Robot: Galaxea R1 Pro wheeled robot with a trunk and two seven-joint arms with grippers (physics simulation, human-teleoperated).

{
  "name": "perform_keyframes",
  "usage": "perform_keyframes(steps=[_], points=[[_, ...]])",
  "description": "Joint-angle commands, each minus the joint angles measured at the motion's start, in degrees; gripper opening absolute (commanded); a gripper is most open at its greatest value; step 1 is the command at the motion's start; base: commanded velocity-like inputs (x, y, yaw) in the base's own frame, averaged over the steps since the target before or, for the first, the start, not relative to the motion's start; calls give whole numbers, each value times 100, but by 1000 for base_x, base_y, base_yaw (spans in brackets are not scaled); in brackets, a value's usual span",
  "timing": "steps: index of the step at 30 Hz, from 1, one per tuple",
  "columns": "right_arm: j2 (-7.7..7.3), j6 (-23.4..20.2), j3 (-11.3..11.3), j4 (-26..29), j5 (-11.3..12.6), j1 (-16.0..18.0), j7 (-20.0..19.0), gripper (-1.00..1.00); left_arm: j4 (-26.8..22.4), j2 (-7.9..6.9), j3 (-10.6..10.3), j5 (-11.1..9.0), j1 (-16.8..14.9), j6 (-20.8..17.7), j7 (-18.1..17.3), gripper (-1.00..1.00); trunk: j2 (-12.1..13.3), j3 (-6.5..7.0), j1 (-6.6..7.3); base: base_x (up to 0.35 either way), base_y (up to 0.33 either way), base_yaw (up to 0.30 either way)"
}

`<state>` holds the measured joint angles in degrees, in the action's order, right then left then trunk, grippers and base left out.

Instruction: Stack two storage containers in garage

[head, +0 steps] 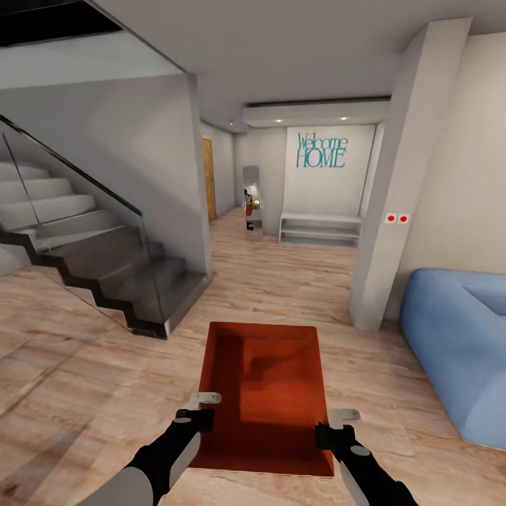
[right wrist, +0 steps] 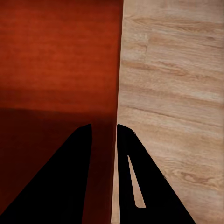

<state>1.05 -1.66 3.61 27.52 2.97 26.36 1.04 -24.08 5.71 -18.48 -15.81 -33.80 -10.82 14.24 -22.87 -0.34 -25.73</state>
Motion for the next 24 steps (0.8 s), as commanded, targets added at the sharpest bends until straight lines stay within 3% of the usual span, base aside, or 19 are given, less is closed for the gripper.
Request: perform_keyframes(steps=[1, 24], points=[[0, -152, 8, -13, 22, 1, 19, -100, -27, 248, -138, -34, -3, -17, -264, -100, -5, -3, -6, 334, 0, 0], [0, -168, 13, -18, 45, 1, 17, -100, -34, 232, -138, -36, -4, -26, -280, -100, -5, -3, -6, 334, 0, 0]])
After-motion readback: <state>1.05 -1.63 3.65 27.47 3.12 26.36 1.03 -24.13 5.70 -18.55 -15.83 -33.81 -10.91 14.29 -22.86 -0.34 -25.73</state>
